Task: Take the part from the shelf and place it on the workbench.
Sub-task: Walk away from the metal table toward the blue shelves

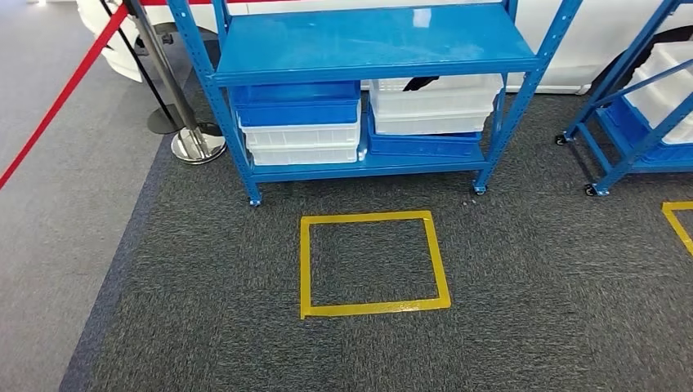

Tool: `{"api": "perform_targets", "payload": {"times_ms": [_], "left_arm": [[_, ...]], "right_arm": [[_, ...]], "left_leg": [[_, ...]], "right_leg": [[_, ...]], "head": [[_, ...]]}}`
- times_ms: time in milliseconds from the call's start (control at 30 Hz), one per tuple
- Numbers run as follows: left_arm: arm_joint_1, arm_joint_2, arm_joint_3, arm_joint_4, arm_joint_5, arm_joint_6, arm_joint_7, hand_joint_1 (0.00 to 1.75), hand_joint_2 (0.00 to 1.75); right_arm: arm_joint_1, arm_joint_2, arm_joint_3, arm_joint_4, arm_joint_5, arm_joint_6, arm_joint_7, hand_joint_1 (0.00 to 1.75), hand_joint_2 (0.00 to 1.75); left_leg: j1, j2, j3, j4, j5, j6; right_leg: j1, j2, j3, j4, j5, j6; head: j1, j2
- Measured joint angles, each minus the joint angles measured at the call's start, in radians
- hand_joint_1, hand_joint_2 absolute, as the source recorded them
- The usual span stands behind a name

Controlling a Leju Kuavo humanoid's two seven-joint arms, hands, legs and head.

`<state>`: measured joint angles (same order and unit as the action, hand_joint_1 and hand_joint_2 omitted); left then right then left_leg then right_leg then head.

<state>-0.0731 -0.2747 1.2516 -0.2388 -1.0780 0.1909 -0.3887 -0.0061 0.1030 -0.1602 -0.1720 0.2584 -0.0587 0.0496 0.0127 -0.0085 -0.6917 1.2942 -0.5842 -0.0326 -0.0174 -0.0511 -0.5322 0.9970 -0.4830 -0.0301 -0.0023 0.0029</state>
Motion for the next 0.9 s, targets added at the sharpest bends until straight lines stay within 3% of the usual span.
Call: {"api": "perform_targets", "payload": {"times_ms": [33, 100, 133, 167, 233, 300, 333, 400, 467, 533, 567, 633, 700, 733, 800, 867, 900], "left_arm": [[0.001, 0.000, 0.000, 0.000, 0.000, 0.000, 0.000, 0.00, 0.00], [0.000, 0.000, 0.001, 0.000, 0.010, -0.007, 0.019, 0.00, 0.00], [-0.002, 0.001, 0.004, 0.000, 0.021, -0.017, 0.044, 0.00, 0.00], [-0.003, 0.001, 0.010, 0.000, 0.034, -0.030, 0.074, 0.00, 0.00], [0.001, 0.003, 0.023, 0.000, 0.052, -0.054, 0.123, 0.00, 0.00], [0.007, 0.004, 0.031, 0.000, 0.057, -0.065, 0.140, 0.00, 0.00], [0.006, 0.005, 0.033, 0.001, 0.058, -0.067, 0.143, 0.00, 0.00], [0.003, 0.005, 0.038, 0.001, 0.059, -0.071, 0.145, 0.00, 0.00], [0.002, 0.005, 0.043, 0.001, 0.058, -0.073, 0.147, 0.00, 0.00], [0.005, 0.005, 0.046, 0.001, 0.055, -0.074, 0.150, 0.00, 0.00], [0.006, 0.005, 0.046, 0.001, 0.054, -0.074, 0.150, 0.00, 0.00], [0.007, 0.005, 0.047, 0.001, 0.051, -0.073, 0.150, 0.00, 0.00], [0.006, 0.004, 0.047, 0.001, 0.050, -0.072, 0.150, 0.00, 0.00], [0.004, 0.004, 0.047, 0.002, 0.049, -0.071, 0.150, 0.00, 0.00], [0.001, 0.005, 0.047, 0.002, 0.048, -0.070, 0.150, 0.00, 0.00], [-0.002, 0.005, 0.047, 0.002, 0.048, -0.069, 0.150, 0.00, 0.00], [-0.003, 0.006, 0.047, 0.002, 0.047, -0.068, 0.149, 0.00, 0.00]], "right_arm": [[0.000, 0.000, 0.000, 0.000, 0.000, 0.000, 0.000, 0.00, 0.00], [-0.001, 0.000, 0.000, 0.000, 0.001, -0.005, -0.001, 0.00, 0.00], [-0.002, 0.001, 0.000, 0.000, 0.002, -0.008, -0.002, 0.00, 0.00], [-0.005, 0.001, 0.000, 0.000, 0.003, -0.012, -0.003, 0.00, 0.00], [-0.013, 0.000, 0.000, -0.001, 0.005, -0.014, -0.005, 0.00, 0.00], [-0.017, 0.000, 0.000, -0.001, 0.006, -0.014, -0.004, 0.00, 0.00], [-0.018, -0.001, 0.000, -0.001, 0.007, -0.014, -0.004, 0.00, 0.00], [-0.015, -0.002, 0.000, -0.001, 0.007, -0.014, -0.004, 0.00, 0.00], [-0.011, -0.002, 0.000, -0.001, 0.008, -0.014, -0.004, 0.00, 0.00], [-0.005, -0.003, 0.000, -0.001, 0.008, -0.014, -0.004, 0.00, 0.00], [-0.002, -0.004, 0.000, -0.001, 0.008, -0.015, -0.004, 0.00, 0.00], [0.006, -0.006, 0.000, 0.001, 0.008, -0.016, -0.004, 0.00, 0.00], [0.008, -0.009, 0.000, 0.003, 0.010, -0.017, -0.003, 0.00, 0.00], [0.006, -0.009, 0.000, 0.003, 0.010, -0.017, -0.002, 0.00, 0.00], [0.000, -0.009, 0.000, 0.003, 0.011, -0.016, 0.000, 0.00, 0.00], [-0.003, -0.009, 0.000, 0.003, 0.012, -0.015, 0.000, 0.00, 0.00], [-0.005, -0.009, 0.000, 0.003, 0.013, -0.014, 0.000, 0.00, 0.00]], "left_leg": [[0.002, 0.006, 0.016, -0.028, 0.023, -0.002], [0.002, 0.033, 0.090, -0.167, 0.087, 0.002], [-0.001, 0.044, 0.123, -0.230, 0.102, 0.008], [-0.004, 0.053, 0.144, -0.271, 0.104, 0.016], [-0.007, 0.049, 0.158, -0.298, 0.090, 0.035], [-0.003, 0.038, 0.175, -0.308, 0.091, 0.053], [-0.002, 0.034, 0.186, -0.309, 0.091, 0.060], [-0.002, 0.025, 0.205, -0.310, 0.085, 0.069], [-0.004, 0.015, 0.226, -0.309, 0.071, 0.070], [-0.004, 0.002, 0.255, -0.308, 0.053, 0.066], [-0.005, -0.005, 0.273, -0.308, 0.042, 0.063], [-0.006, -0.015, 0.301, -0.304, 0.012, 0.056], [-0.010, -0.021, 0.318, -0.297, -0.019, 0.045], [-0.012, -0.024, 0.325, -0.289, -0.025, 0.038], [-0.011, -0.022, 0.316, -0.248, -0.014, 0.028], [-0.008, -0.012, 0.266, -0.157, -0.013, 0.017], [-0.006, -0.007, 0.234, -0.107, -0.036, 0.011]], "right_leg": [[0.000, -0.013, 0.002, 0.000, -0.002, 0.002], [0.000, -0.034, 0.009, 0.001, -0.010, 0.010], [0.001, -0.042, 0.013, 0.002, -0.018, 0.018], [0.001, -0.048, 0.018, 0.000, -0.026, 0.026], [0.001, -0.055, 0.030, 0.007, -0.023, 0.045], [-0.003, -0.038, 0.032, 0.028, -0.019, 0.059], [-0.006, -0.017, 0.018, 0.053, -0.030, 0.063], [-0.008, 0.028, -0.052, 0.156, -0.070, 0.065], [-0.006, 0.044, -0.144, 0.266, -0.112, 0.066], [-0.004, 0.047, -0.191, 0.273, -0.130, 0.066], [-0.004, 0.048, -0.195, 0.234, -0.114, 0.062], [0.002, 0.055, -0.196, 0.122, 0.008, 0.047], [0.009, 0.064, -0.197, 0.070, 0.116, 0.033], [0.011, 0.066, -0.195, 0.070, 0.125, 0.027], [0.009, 0.064, -0.180, 0.072, 0.110, 0.016], [0.006, 0.061, -0.160, 0.061, 0.098, 0.002], [0.006, 0.060, -0.152, 0.057, 0.092, -0.003]], "head": [[0.000, 0.000], [0.000, 0.000], [0.001, 0.000], [0.002, 0.000], [0.005, 0.000], [0.008, 0.000], [0.010, 0.000], [0.015, 0.000], [0.017, 0.000], [0.017, 0.000], [0.018, 0.000], [0.020, 0.000], [0.020, 0.000], [0.019, 0.000], [0.018, 0.000], [0.015, 0.000], [0.014, 0.000]]}}
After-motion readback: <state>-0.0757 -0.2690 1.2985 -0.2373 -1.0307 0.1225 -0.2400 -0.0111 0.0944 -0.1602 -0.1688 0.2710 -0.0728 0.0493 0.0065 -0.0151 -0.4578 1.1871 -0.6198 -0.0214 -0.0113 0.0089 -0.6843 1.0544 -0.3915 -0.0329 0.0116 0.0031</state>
